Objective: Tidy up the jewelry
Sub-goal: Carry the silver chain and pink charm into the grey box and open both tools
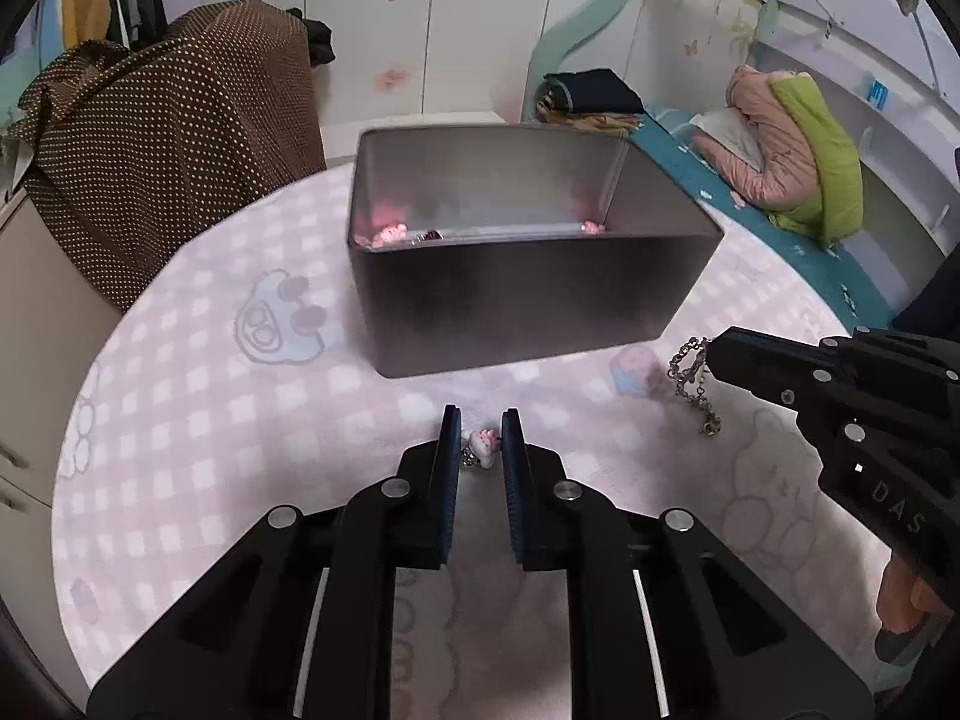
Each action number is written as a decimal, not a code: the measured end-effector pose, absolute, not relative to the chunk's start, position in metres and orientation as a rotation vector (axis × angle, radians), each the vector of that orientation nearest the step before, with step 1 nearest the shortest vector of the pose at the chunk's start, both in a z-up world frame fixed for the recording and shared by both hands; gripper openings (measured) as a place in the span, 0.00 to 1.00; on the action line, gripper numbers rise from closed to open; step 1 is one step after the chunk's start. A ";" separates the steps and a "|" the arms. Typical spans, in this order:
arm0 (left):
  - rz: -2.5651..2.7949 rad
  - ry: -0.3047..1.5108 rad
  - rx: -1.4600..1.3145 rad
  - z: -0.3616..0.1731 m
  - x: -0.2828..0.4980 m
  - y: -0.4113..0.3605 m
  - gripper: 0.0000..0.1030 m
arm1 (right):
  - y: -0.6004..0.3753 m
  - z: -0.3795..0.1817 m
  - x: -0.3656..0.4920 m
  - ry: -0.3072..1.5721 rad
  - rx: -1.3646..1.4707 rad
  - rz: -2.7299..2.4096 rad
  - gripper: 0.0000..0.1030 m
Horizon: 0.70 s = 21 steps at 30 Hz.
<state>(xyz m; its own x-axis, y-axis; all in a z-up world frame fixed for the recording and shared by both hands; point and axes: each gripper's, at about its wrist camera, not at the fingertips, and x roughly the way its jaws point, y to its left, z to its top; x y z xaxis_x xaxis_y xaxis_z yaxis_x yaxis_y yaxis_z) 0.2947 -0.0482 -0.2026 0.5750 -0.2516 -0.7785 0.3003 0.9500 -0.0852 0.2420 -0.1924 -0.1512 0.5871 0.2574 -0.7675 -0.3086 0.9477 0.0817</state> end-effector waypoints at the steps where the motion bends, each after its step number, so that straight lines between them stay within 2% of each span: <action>1: -0.323 0.897 0.056 -0.200 0.293 -0.045 0.13 | -0.193 -0.149 0.242 0.881 -0.064 0.330 0.03; 8: -0.344 0.834 0.012 -0.158 0.287 -0.026 0.13 | -0.193 -0.120 0.239 0.829 -0.071 0.347 0.03; 21: -0.390 0.691 0.016 -0.069 0.309 -0.015 0.13 | -0.181 -0.028 0.261 0.652 -0.092 0.407 0.03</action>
